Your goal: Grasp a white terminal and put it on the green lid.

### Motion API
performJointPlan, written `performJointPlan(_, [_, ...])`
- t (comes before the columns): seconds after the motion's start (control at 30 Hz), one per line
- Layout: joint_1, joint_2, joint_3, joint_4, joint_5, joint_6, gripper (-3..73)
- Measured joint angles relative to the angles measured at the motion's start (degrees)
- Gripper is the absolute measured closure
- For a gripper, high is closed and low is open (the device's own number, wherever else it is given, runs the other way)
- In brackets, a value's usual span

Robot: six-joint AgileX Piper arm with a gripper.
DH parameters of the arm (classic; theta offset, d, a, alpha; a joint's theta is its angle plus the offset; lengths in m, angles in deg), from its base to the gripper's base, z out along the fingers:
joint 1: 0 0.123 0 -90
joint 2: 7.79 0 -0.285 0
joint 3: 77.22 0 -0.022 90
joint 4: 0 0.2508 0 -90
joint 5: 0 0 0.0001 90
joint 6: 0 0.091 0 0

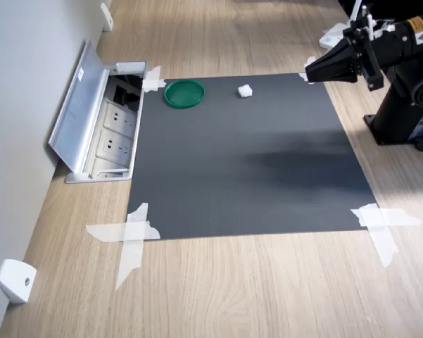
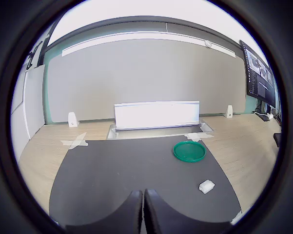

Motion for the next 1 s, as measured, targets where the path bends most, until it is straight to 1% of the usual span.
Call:
performJointPlan(0.17, [0.00, 0.00, -0.11, 0.00, 0.27, 0.00, 70.4])
performJointPlan(0.33, [0.00, 2.21, -3.91, 0.00, 3.85, -0.25, 70.4])
performJointPlan(0.6, [0.00, 13.08, -14.77, -0.35, 9.00, -0.25, 70.4])
performJointPlan(0.8, [0.00, 25.77, -26.42, -0.54, 13.41, -0.25, 70.4])
performJointPlan(0.87, [0.00, 30.63, -30.55, -1.49, 15.92, -0.25, 70.4])
performJointPlan(1.0, [0.00, 39.37, -37.37, -5.54, 23.04, -0.37, 70.4])
